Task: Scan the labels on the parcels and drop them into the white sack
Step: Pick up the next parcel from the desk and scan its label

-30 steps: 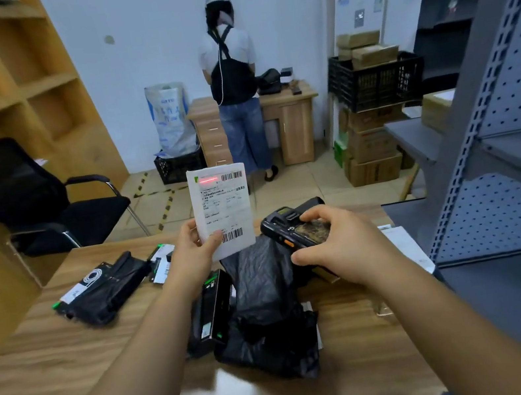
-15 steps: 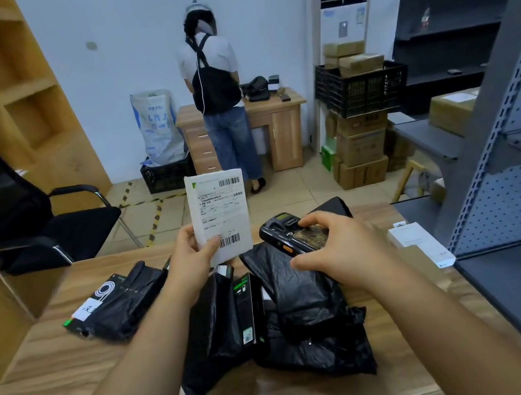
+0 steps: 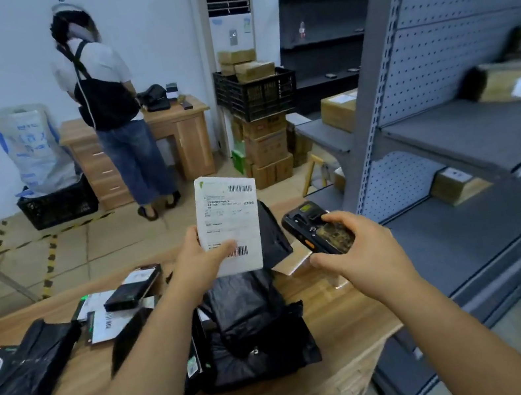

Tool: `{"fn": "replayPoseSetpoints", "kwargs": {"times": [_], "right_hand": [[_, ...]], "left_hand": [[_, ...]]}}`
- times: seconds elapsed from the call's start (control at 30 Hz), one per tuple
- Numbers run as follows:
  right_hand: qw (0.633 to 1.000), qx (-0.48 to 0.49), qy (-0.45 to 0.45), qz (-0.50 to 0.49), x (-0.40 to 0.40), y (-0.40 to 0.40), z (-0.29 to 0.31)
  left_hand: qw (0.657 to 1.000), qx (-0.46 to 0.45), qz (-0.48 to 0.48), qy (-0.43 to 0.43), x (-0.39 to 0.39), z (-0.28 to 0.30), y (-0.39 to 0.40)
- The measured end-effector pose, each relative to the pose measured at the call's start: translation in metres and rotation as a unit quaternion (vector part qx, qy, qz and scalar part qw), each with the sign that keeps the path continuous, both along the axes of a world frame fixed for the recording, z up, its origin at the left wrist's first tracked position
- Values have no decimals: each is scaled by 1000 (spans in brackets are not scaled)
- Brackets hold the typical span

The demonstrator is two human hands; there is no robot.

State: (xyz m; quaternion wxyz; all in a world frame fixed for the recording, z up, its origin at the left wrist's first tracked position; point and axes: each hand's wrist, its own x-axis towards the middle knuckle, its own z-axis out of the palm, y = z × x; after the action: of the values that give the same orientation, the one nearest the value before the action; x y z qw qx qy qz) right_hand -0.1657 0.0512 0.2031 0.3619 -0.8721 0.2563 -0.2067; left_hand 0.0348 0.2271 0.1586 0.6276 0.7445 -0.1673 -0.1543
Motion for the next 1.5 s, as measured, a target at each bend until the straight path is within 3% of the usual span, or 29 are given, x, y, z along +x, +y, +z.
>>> {"fn": "replayPoseSetpoints", "kwargs": {"times": [0.1,0.23,0.4,0.53,0.73,0.9,1.2,1.5], "right_hand": [[998,-10,-27,-55,-39,-26,-2],[989,-29,-71,-129,-105,-67,5],[961,-30,-137,-239,-209,-133,17],[929,-24,-162,-333,-306,-187,15],[896,-37,-144,-419,-444,-249,1],[878,-42,-115,-463,-525,-295,-21],[864,-27,-102,-493,-575,-397,-49],[855,-10,-72,-513,-569,-571,-79]], "left_hand": [[997,18,-56,-52,-32,9,-42],[983,-21,-161,-87,-85,32,-106],[954,-92,-286,-17,-168,68,-208],[925,-96,-367,2,-260,79,-295],[887,-82,-452,53,-397,60,-409],[874,-47,-477,79,-476,35,-478],[870,-15,-485,89,-531,14,-597],[860,2,-499,109,-526,-33,-780]]}}
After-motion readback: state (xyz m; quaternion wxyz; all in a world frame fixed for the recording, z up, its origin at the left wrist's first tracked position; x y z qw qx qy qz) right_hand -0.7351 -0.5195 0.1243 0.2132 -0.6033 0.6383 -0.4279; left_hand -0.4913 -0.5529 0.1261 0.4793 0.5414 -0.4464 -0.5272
